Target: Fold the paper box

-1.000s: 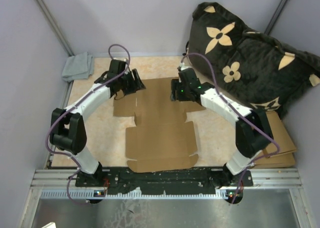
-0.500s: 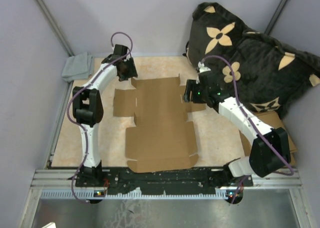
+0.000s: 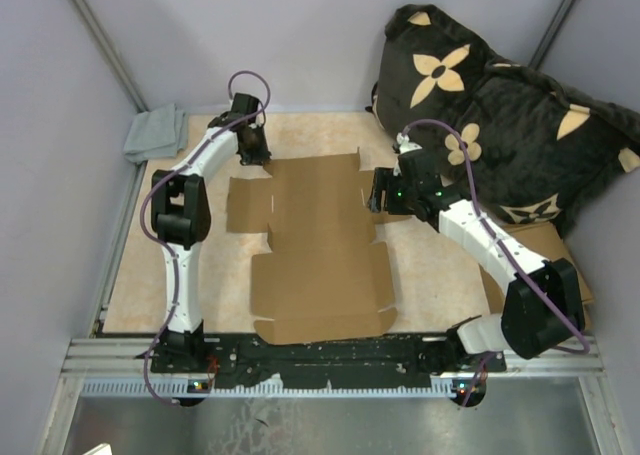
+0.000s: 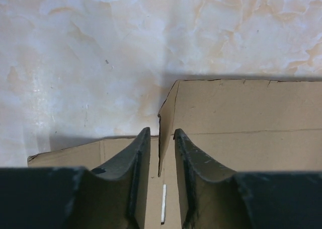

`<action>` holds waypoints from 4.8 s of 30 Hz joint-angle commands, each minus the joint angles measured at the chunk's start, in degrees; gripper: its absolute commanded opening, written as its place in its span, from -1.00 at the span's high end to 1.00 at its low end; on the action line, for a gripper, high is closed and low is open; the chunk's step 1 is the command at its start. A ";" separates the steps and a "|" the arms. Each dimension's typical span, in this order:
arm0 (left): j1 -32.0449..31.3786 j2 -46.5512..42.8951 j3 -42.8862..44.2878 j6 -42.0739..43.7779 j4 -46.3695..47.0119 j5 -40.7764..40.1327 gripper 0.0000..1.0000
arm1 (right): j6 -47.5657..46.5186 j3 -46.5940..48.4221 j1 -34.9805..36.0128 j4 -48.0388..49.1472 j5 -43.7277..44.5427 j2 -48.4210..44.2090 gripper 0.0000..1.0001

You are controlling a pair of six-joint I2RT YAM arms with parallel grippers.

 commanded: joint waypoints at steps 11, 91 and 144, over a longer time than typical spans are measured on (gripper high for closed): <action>-0.02 -2.64 -2.47 1.46 4.09 4.87 1.00 | -2.79 13.32 0.00 -5.30 2.32 6.27 -0.36; -16.38 -71.15 -65.64 24.69 60.53 -5.21 0.02 | -10.58 37.69 6.20 -6.60 18.00 13.03 1.00; -16.44 -62.72 -60.34 7.19 25.49 -11.68 1.00 | -2.36 3.33 8.92 18.60 16.56 -4.28 0.34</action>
